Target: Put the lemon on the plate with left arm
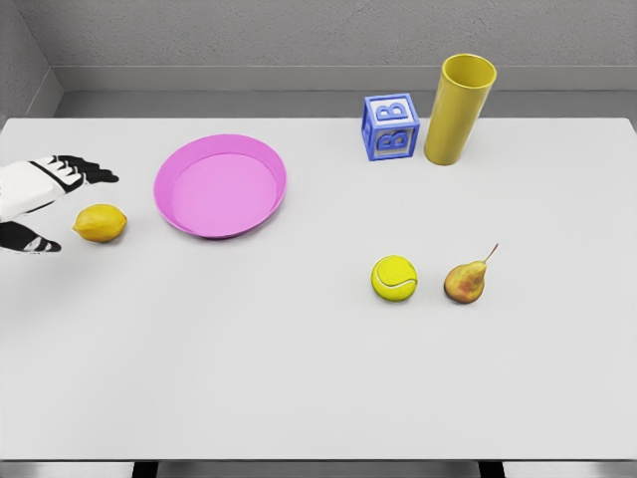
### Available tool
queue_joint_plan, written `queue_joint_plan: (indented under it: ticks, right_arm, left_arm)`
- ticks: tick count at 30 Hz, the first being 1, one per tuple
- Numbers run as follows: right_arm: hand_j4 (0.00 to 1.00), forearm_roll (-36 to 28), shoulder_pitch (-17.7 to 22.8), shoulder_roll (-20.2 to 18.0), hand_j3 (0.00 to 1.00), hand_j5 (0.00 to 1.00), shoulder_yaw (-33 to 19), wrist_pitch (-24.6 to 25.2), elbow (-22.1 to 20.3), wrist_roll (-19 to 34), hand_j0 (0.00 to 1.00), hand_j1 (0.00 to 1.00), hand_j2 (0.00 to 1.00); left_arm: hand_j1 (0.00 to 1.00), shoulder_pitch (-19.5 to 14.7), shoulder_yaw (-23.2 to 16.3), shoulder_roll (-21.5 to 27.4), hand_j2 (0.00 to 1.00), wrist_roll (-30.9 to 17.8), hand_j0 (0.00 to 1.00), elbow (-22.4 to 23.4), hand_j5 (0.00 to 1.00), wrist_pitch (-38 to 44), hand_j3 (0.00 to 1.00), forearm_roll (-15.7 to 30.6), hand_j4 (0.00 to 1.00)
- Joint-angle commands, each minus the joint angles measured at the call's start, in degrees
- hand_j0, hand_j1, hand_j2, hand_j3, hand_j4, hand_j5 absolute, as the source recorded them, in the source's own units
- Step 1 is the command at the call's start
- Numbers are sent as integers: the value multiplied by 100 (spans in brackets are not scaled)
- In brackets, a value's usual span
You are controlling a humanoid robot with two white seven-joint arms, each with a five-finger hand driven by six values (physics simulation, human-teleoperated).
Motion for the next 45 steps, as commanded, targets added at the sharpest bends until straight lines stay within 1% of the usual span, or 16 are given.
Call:
queue_joint_plan:
  ticks: [1,2,3,4,6,9,12,15,17,22,24,31,35,39,41,45]
  right_arm:
    - [100,-1,0,1,100,100,0,0,1,1,100,100,100]
    - [100,-1,0,1,100,100,0,0,1,1,100,100,100]
    - [100,-1,0,1,100,100,0,0,1,1,100,100,100]
    - [100,-1,0,1,100,100,0,0,1,1,100,100,100]
    - [100,-1,0,1,100,100,0,0,1,1,100,100,100]
    - [100,-1,0,1,100,100,0,0,1,1,100,100,100]
    - [100,-1,0,1,100,100,0,0,1,1,100,100,100]
    - [100,-1,0,1,100,100,0,0,1,1,100,100,100]
    - [100,-1,0,1,100,100,0,0,1,1,100,100,100]
    - [100,-1,0,1,100,100,0,0,1,1,100,100,100]
    - [100,-1,0,1,100,100,0,0,1,1,100,100,100]
    - [100,-1,0,1,100,100,0,0,1,1,100,100,100]
    - [100,-1,0,1,100,100,0,0,1,1,100,100,100]
    - [100,-1,0,1,100,100,0,0,1,1,100,100,100]
    - [100,-1,0,1,100,100,0,0,1,1,100,100,100]
    - [100,-1,0,1,100,100,0,0,1,1,100,100,100]
  left_arm:
    - [100,-35,-679,-28,100,-27,100,273,100,6,100,29,100]
    - [100,-167,-846,-54,100,-27,100,378,100,6,100,46,100]
    - [100,-229,-873,-116,100,-27,100,475,100,6,100,29,100]
    - [100,-238,-873,-116,100,-27,100,537,100,6,100,20,100]
    - [100,-370,-873,-169,100,-27,100,967,100,6,100,11,100]
    - [100,-510,-882,-256,100,-27,100,1345,100,6,100,-15,100]
    - [100,-642,-934,-388,100,-27,100,1574,100,6,100,-41,100]
    - [100,-739,-952,-546,100,-45,100,1583,100,6,100,-129,100]
    - [100,-879,-1119,-670,100,-45,100,1592,100,6,100,-129,100]
    - [100,-994,-1145,-784,100,-45,100,1732,100,6,100,-147,100]
    - [100,-1073,-1145,-802,100,-45,100,1970,100,6,100,-182,100]
    - [100,-1090,-1154,-846,100,-45,100,1987,100,6,100,-261,100]
    - [100,-1090,-1154,-837,100,-45,100,2093,100,6,100,-279,100]
    - [82,-1152,-1163,-846,82,-45,82,2110,82,6,82,-534,82]
    - [80,-1178,-1224,-854,80,-45,80,2101,80,6,80,-551,80]
    - [81,-1222,-1303,-933,81,-45,81,2119,81,6,81,-551,81]
